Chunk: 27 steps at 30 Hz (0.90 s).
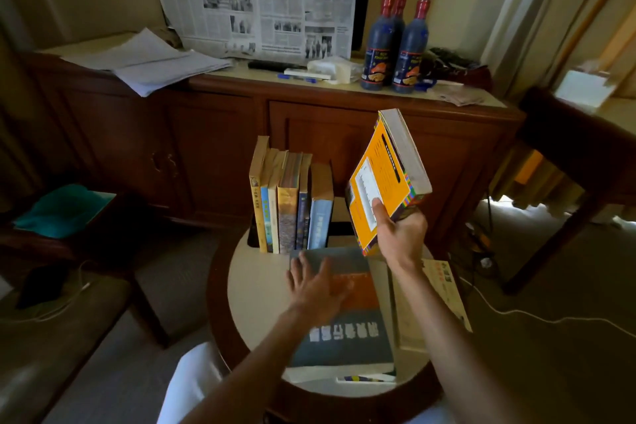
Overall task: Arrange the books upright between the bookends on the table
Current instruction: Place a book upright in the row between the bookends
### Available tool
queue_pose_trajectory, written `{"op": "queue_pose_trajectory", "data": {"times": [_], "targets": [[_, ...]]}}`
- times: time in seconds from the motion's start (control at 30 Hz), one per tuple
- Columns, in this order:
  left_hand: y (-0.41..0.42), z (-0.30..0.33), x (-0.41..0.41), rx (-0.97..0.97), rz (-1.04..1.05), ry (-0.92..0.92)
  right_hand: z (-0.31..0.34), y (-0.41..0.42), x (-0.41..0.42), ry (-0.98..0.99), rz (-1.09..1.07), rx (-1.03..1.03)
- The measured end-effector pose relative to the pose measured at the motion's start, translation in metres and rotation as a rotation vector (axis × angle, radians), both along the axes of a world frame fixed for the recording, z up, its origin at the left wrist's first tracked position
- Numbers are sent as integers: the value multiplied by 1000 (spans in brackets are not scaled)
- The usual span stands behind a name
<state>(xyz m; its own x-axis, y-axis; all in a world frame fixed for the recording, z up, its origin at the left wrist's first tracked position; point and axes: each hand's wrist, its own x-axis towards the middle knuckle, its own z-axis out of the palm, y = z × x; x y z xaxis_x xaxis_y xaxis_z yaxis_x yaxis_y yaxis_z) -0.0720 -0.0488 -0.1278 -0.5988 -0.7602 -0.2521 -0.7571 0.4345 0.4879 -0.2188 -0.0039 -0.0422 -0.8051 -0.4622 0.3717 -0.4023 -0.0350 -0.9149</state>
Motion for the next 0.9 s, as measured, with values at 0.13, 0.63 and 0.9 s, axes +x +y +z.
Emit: {"op": "queue_pose_trajectory", "data": {"times": [0.13,0.63,0.9], "targets": [[22,-19,0,-184,-11,23,-9,-52,-2,-26,-11,37],[22,-42,-7,-365,52,55,-57,-88,-42,-169,596,429],[20,-44,-5,-418,24,-13,-81,-93,-48,-263,660,394]]}}
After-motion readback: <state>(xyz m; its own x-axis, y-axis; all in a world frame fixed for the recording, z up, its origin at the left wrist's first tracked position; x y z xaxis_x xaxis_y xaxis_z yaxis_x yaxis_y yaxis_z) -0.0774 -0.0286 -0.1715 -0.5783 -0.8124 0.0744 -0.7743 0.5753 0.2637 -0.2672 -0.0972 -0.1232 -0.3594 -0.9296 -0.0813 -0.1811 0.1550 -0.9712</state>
